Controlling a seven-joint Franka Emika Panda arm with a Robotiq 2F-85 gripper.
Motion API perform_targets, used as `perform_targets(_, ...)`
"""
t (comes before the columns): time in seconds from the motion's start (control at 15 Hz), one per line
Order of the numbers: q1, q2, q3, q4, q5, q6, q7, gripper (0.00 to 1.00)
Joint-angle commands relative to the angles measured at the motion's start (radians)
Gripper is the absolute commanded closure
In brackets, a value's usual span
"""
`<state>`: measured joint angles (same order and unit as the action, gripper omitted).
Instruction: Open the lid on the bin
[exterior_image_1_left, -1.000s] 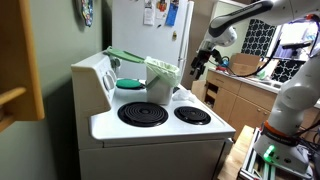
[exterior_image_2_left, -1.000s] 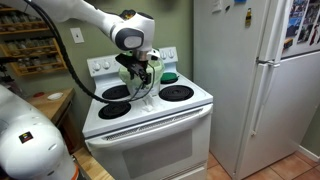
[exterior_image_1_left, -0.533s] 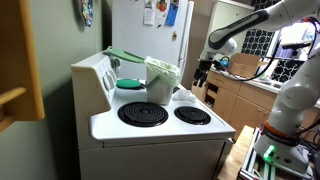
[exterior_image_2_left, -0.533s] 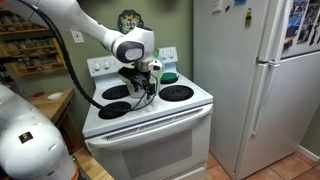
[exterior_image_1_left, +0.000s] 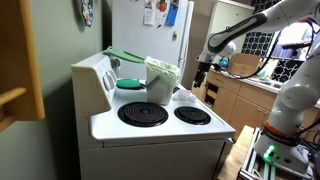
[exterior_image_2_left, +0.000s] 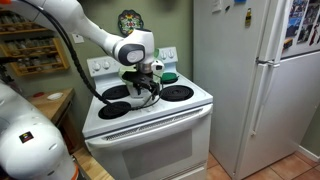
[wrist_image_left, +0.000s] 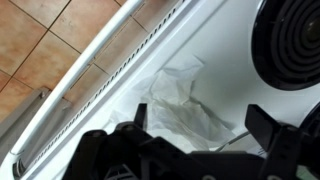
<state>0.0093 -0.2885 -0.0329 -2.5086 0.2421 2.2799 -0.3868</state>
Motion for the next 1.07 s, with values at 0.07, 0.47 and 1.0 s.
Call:
perform_targets(0.07, 0.024, 0.077, -0.034, 0.020, -0.078, 0.145, -0.172, 0.00)
perform_targets(0.47, 0.089, 0.184, -0.066, 0.064, 0.201, 0.180, -0.472, 0.00)
perform_targets(1.0, 0.033, 0.250, -0.035, 0.107, 0.187, 0.102, -0.513, 0.62)
